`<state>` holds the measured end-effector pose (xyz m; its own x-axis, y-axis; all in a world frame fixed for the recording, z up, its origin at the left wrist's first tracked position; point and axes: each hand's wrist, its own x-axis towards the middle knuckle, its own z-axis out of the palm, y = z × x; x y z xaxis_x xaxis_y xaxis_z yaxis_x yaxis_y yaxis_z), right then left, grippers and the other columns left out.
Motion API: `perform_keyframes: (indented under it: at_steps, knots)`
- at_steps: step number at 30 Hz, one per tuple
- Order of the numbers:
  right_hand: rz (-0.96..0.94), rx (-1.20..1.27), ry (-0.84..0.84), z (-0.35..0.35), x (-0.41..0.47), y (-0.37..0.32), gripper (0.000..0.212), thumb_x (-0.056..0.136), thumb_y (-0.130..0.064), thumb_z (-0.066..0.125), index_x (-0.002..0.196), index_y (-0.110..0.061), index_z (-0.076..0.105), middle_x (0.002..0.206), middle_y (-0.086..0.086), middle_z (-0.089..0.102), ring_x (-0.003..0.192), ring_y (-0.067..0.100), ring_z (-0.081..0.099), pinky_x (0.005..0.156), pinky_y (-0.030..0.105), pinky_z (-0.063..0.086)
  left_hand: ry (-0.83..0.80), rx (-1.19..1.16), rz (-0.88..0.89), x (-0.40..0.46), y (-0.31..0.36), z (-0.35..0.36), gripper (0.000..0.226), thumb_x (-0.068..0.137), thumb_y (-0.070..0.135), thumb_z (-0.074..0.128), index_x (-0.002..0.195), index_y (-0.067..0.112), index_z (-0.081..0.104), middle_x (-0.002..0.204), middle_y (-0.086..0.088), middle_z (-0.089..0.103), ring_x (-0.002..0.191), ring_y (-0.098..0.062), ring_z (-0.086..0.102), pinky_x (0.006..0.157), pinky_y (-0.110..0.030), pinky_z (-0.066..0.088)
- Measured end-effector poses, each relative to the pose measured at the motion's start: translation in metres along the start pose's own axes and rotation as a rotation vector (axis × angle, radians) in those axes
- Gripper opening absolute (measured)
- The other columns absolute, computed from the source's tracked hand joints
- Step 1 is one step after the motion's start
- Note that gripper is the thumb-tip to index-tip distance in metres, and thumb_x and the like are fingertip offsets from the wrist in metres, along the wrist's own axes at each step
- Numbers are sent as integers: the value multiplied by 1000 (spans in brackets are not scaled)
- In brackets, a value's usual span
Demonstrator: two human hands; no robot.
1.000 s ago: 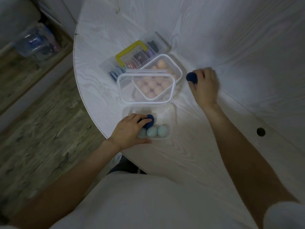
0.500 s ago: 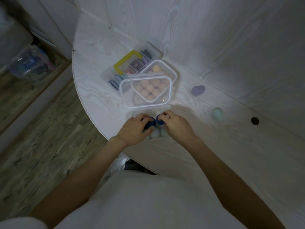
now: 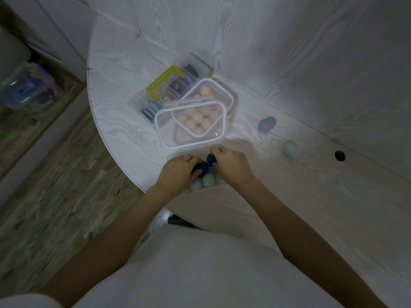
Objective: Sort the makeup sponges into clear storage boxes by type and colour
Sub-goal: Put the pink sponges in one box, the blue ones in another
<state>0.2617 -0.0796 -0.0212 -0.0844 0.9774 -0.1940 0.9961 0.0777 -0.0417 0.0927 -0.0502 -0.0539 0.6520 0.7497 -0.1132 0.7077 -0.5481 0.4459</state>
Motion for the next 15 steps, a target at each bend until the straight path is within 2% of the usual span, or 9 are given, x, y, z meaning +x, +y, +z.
perform_keyframes:
  at_steps: [2,5,7,9,11,13,15]
  knots:
    - [-16,6,-114,1,-3,-1,19,89,-12,51,108,-10,51,101,8,61,81,28,62,56,29,32,-21,0,5,-3,-1,2,29,80,25,71,107,16,67,98,-5,68,77,-26,63,64,-33,49]
    - [-26,-3,-142,-2,-7,-3,14,91,-13,46,104,-9,53,102,8,61,86,27,60,59,31,30,18,9,8,-5,1,3,31,80,28,71,108,18,67,99,-4,67,78,-26,62,62,-33,48]
    - [-15,-6,-178,0,-6,-4,14,90,-12,48,100,-9,58,98,8,61,86,26,59,59,30,32,33,5,-9,-7,4,2,38,83,44,60,110,19,67,102,-3,67,83,-25,62,66,-33,48]
    - [-69,-48,-94,2,-5,-6,1,78,-12,65,78,-11,66,77,4,63,75,23,58,56,27,36,20,-2,-30,-10,10,0,61,77,64,44,113,19,65,108,-1,66,91,-24,61,72,-34,48]
    - [-138,-93,64,11,-5,-5,19,57,-12,78,49,-16,61,54,-1,55,63,21,53,55,25,37,-7,16,-20,-15,16,-1,80,68,76,41,120,18,60,116,-2,62,101,-23,58,79,-36,46]
    - [-113,-33,165,16,-8,0,17,61,-17,74,48,-16,63,63,-2,57,71,21,49,63,26,31,-25,29,-9,-19,20,0,87,64,77,50,128,17,53,124,-2,57,108,-24,54,85,-37,44]
    - [-87,73,212,17,-13,6,22,76,-27,59,61,-16,71,84,0,62,86,20,42,72,28,28,-35,41,-13,-20,22,3,89,63,70,63,134,19,47,129,-1,54,113,-24,51,88,-39,42]
